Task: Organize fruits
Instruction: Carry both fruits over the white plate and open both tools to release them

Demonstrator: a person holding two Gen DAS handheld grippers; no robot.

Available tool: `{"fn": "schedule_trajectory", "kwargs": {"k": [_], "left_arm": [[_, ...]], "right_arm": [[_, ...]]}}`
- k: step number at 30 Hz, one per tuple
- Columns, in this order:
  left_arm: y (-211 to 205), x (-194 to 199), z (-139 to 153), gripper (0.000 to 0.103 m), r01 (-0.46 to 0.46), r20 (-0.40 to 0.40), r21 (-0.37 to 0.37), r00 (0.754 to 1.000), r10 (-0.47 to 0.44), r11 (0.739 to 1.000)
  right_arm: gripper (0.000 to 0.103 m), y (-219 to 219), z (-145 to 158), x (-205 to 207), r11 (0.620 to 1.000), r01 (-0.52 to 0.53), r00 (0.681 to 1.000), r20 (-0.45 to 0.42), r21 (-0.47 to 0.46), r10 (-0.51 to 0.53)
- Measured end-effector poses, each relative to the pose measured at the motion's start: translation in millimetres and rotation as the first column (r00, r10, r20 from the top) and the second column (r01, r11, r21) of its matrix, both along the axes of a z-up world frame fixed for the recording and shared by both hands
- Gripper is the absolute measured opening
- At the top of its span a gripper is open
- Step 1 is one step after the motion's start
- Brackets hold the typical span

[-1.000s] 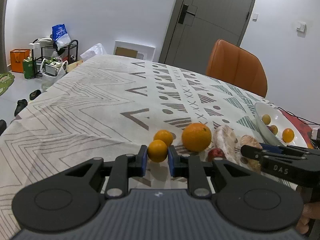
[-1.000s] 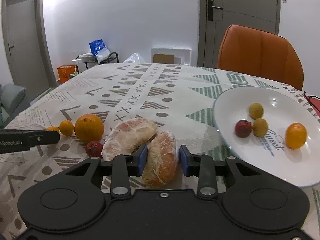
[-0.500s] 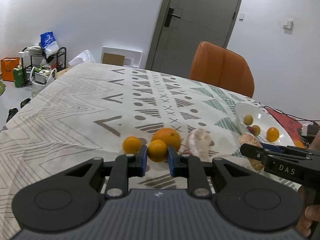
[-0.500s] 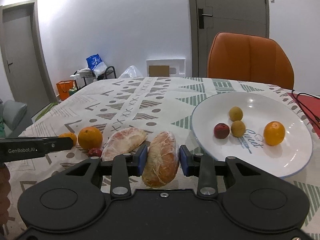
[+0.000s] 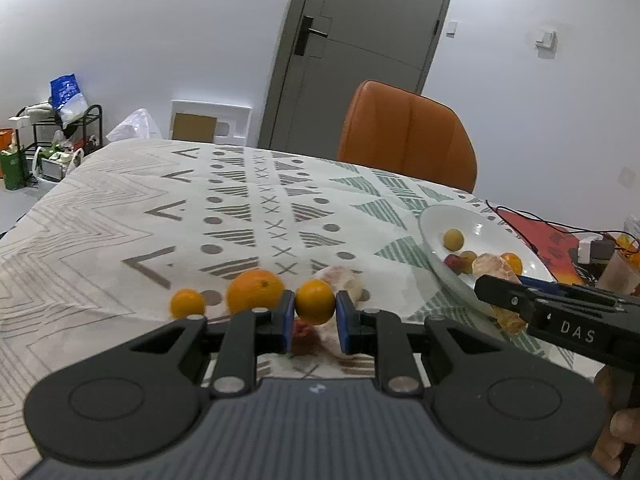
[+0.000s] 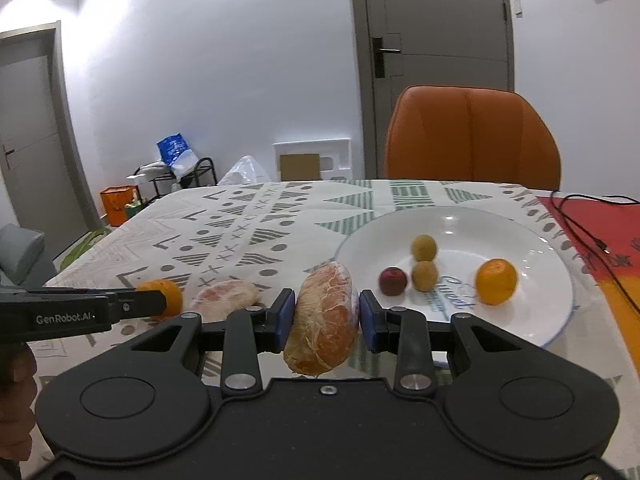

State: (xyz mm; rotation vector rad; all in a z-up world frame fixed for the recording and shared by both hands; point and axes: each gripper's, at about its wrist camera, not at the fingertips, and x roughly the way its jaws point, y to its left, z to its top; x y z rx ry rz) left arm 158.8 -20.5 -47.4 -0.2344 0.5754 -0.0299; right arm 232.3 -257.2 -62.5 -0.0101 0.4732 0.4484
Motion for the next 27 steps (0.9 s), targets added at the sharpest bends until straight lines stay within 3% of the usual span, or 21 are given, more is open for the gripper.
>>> {"fn": "schedule_trajectory", "kwargs": {"k": [27], "left_arm": [[-71.1, 36.9, 11.6, 0.02, 0.115, 0.028, 0.05, 0.993, -0.116, 0.992]], "right_arm": [[0.033, -85.8, -8.2, 16.7, 0.984, 0.167, 0.986, -0.014, 0.057, -0.167]]}}
